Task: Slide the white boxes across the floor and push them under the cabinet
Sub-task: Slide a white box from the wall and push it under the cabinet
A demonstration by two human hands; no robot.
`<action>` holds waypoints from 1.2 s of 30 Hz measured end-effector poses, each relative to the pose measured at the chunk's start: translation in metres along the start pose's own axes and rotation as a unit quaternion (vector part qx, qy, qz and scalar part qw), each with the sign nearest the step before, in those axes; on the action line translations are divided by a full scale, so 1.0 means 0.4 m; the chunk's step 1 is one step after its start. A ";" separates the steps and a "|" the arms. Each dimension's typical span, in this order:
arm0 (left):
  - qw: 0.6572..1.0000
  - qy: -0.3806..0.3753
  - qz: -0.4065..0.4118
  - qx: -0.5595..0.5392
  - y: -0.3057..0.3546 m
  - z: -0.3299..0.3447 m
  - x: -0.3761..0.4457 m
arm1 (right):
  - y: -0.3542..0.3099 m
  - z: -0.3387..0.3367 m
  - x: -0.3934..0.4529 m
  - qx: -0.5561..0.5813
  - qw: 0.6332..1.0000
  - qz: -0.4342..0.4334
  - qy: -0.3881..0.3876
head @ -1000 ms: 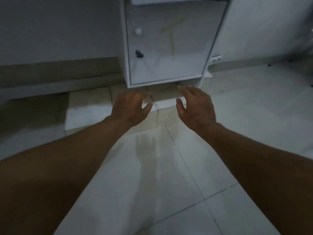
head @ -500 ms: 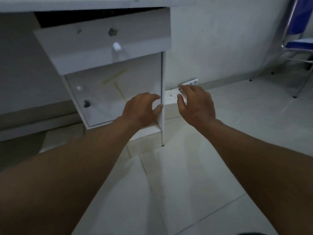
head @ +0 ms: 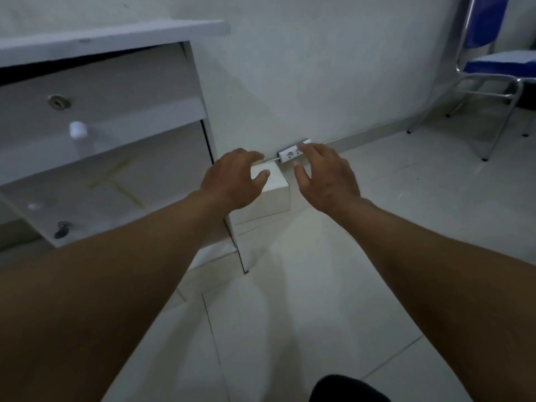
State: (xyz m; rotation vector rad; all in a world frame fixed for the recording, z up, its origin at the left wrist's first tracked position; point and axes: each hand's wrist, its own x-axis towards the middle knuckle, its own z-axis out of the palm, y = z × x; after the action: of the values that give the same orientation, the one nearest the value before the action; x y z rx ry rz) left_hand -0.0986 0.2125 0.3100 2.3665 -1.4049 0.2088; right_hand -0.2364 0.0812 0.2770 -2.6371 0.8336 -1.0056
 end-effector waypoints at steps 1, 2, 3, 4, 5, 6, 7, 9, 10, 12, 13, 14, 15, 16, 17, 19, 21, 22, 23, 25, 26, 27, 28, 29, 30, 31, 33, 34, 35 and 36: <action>1.000 0.000 0.002 -0.003 0.005 0.015 0.010 | 0.011 0.002 0.006 0.003 1.000 -0.002 -0.012; 1.000 -0.001 0.005 -0.004 0.013 0.033 0.027 | 0.027 0.004 0.014 0.005 1.000 0.004 -0.027; 1.000 0.000 0.003 -0.011 0.015 0.047 0.040 | 0.044 0.008 0.022 0.003 0.999 0.011 -0.044; 1.000 0.002 -0.003 -0.022 0.019 0.064 0.056 | 0.067 0.014 0.031 -0.006 0.998 0.020 -0.064; 1.000 0.007 -0.007 -0.029 0.018 0.082 0.074 | 0.088 0.023 0.042 -0.014 0.996 0.028 -0.078; 0.999 0.011 -0.009 -0.032 0.015 0.097 0.087 | 0.102 0.032 0.051 -0.020 0.996 0.029 -0.086; 0.999 0.010 -0.013 -0.035 0.011 0.116 0.112 | 0.118 0.046 0.069 -0.025 0.995 0.031 -0.090; 0.999 0.010 -0.026 -0.043 0.000 0.146 0.163 | 0.143 0.074 0.111 -0.035 0.994 0.037 -0.092; 0.998 0.014 -0.033 -0.051 -0.006 0.158 0.185 | 0.153 0.088 0.129 -0.040 0.994 0.039 -0.093; 0.997 0.020 -0.043 -0.061 -0.019 0.175 0.230 | 0.167 0.119 0.172 -0.054 0.993 0.039 -0.100; 0.997 0.018 -0.049 -0.061 -0.030 0.181 0.252 | 0.172 0.135 0.196 -0.057 0.992 0.041 -0.104; 0.997 0.013 -0.056 -0.060 -0.044 0.186 0.274 | 0.173 0.152 0.224 -0.060 0.991 0.042 -0.112; 0.997 0.009 -0.061 -0.056 -0.053 0.190 0.288 | 0.173 0.161 0.244 -0.063 0.990 0.041 -0.119; 0.996 0.010 -0.067 -0.055 -0.060 0.196 0.302 | 0.173 0.170 0.263 -0.063 0.990 0.037 -0.121; 0.996 0.014 -0.076 -0.053 -0.065 0.203 0.326 | 0.175 0.179 0.293 -0.060 0.990 0.033 -0.121; 0.993 0.025 -0.106 -0.054 -0.069 0.224 0.366 | 0.185 0.203 0.345 -0.052 0.991 0.028 -0.120; 0.989 0.038 -0.126 -0.061 -0.067 0.254 0.394 | 0.201 0.238 0.382 -0.041 0.993 0.023 -0.112; 0.987 0.045 -0.137 -0.067 -0.067 0.278 0.412 | 0.216 0.262 0.404 -0.034 0.993 0.022 -0.109; 0.985 0.051 -0.150 -0.071 -0.069 0.299 0.426 | 0.231 0.286 0.421 -0.030 0.993 0.025 -0.109; 0.979 0.058 -0.182 -0.073 -0.084 0.341 0.453 | 0.269 0.340 0.444 -0.024 0.992 0.030 -0.120; 0.976 0.059 -0.197 -0.074 -0.097 0.362 0.463 | 0.287 0.372 0.451 -0.018 0.991 0.028 -0.127; 0.971 0.063 -0.216 -0.076 -0.111 0.390 0.478 | 0.310 0.410 0.467 -0.012 0.990 0.021 -0.137; 0.967 0.066 -0.235 -0.078 -0.123 0.414 0.492 | 0.334 0.442 0.480 -0.009 0.990 0.016 -0.142; 0.962 0.066 -0.254 -0.076 -0.139 0.443 0.511 | 0.357 0.484 0.497 -0.003 0.989 0.014 -0.145; 0.958 0.064 -0.270 -0.073 -0.154 0.467 0.528 | 0.375 0.519 0.510 0.001 0.989 0.016 -0.146; 0.955 0.063 -0.281 -0.069 -0.169 0.491 0.544 | 0.391 0.552 0.520 0.004 0.989 0.020 -0.147; 0.949 0.070 -0.300 -0.060 -0.206 0.549 0.592 | 0.426 0.633 0.548 0.014 0.988 0.032 -0.153; 0.946 0.075 -0.309 -0.054 -0.227 0.583 0.620 | 0.446 0.682 0.562 0.021 0.987 0.038 -0.157; 0.944 0.076 -0.317 -0.050 -0.247 0.608 0.639 | 0.460 0.722 0.568 0.028 0.986 0.045 -0.155; 0.942 0.076 -0.325 -0.048 -0.267 0.635 0.657 | 0.473 0.759 0.574 0.030 0.987 0.049 -0.153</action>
State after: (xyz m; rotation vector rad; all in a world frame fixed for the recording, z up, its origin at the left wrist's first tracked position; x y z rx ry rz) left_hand 0.1066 -0.0554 0.1337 2.5192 -0.4994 0.1302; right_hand 0.0224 -0.2096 0.1064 -2.5787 0.8349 -0.5709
